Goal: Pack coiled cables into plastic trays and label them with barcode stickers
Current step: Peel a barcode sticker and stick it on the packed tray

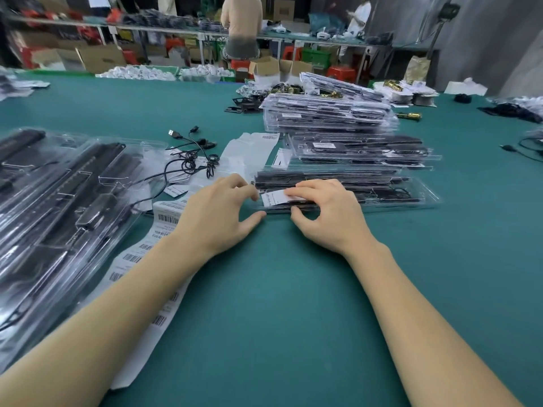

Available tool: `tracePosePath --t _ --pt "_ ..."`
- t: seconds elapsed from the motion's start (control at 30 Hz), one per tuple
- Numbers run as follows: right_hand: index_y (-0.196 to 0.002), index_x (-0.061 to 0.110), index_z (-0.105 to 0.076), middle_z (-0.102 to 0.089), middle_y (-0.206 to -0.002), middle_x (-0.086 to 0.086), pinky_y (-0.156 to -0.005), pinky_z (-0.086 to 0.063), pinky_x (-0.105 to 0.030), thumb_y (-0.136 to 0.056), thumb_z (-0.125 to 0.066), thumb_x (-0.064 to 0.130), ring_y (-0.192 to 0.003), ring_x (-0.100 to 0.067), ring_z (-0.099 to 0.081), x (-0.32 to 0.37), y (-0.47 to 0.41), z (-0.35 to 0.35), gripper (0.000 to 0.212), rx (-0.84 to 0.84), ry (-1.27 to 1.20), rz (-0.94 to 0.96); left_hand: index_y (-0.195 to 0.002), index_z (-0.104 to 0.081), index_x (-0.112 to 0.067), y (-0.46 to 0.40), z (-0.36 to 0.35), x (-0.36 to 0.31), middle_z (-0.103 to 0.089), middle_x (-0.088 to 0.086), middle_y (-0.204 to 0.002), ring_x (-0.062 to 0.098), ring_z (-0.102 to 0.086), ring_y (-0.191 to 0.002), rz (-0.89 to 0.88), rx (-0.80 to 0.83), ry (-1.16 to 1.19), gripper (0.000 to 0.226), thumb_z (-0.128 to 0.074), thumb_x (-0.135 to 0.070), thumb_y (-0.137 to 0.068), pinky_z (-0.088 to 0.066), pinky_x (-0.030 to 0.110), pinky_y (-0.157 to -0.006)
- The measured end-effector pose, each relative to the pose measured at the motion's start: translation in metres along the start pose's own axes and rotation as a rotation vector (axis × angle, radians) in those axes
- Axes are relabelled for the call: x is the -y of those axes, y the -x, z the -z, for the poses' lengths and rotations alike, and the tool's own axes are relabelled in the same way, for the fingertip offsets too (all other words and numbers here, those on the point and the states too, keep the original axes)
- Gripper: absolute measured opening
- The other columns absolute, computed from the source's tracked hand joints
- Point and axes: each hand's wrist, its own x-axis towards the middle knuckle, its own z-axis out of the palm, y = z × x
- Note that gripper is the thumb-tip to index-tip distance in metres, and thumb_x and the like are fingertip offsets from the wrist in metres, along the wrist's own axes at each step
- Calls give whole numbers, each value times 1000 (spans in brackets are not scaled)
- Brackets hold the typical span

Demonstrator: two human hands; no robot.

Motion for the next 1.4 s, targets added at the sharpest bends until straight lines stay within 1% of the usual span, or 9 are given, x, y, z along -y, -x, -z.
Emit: tracePosePath --t 0.23,0.4,0.6,0.83,1.13,1.2,1.3,1.33,1.4 --pt "-116 43 -66 -59 -122 23 -102 -37 -39 -85 -63 55 -118 -9 -46 1 0 -3 34 21 58 3 -116 -63 -40 -1 -4 1 -53 -10 -113 17 -57 -102 55 105 -39 35 -59 -59 -87 -41 30 -72" --pt "-120 46 -62 -54 -124 20 -103 -33 -38 -82 -63 60 -121 -10 -42 3 0 -5 40 51 99 13 -119 -59 -43 -5 -5 -1 -52 -10 -111 16 -53 -110 87 156 -40 37 -56 -61 -87 -39 30 -75" --pt "-124 46 -61 -53 -133 19 -109 -31 -41 -83 -64 59 -129 -10 -41 7 -1 -9 43 49 115 29 -120 -57 -44 -7 -1 -2 -54 -10 -111 15 -51 -114 111 215 -19 35 -56 -60 -88 -39 33 -80" --pt "-126 45 -59 -55 -132 23 -108 -34 -40 -85 -62 57 -130 -8 -40 5 -1 -8 43 65 121 33 -122 -58 -43 -12 8 -10 -54 -9 -118 16 -51 -118 128 289 -96 35 -54 -59 -91 -42 35 -89" --pt "-124 29 -64 -59 -125 12 -106 -38 -32 -80 -73 50 -121 -11 -47 0 2 -5 50 13 13 20 -121 -59 -42 -24 19 -15 -57 -4 -120 21 -50 -119 157 426 -112 34 -58 -54 -90 -41 38 -102" --pt "-128 25 -60 -58 -127 10 -108 -38 -33 -80 -74 45 -122 -12 -48 1 2 -4 54 17 -29 -4 -116 -60 -38 -28 18 -15 -60 -2 -113 22 -54 -113 201 438 -44 31 -60 -53 -89 -44 36 -97" --pt "-122 21 -57 -58 -120 11 -102 -42 -33 -80 -69 33 -114 -12 -49 0 4 0 45 -48 -151 -78 -118 -52 -22 -37 15 -17 -63 2 -109 23 -55 -100 357 409 133 39 -64 -46 -89 -42 32 -80" --pt "-118 21 -57 -58 -115 12 -100 -43 -34 -80 -67 29 -111 -11 -49 0 3 2 40 -82 -175 -114 -113 -50 -17 -40 14 -17 -61 5 -104 25 -55 -94 407 370 175 37 -62 -45 -91 -40 32 -72" --pt "-111 22 -56 -56 -107 13 -97 -43 -37 -81 -65 23 -106 -11 -49 0 2 4 32 -114 -173 -179 -83 -48 -14 -44 12 -16 -56 7 -83 26 -52 -76 499 297 264 31 -56 -42 -94 -34 30 -56"
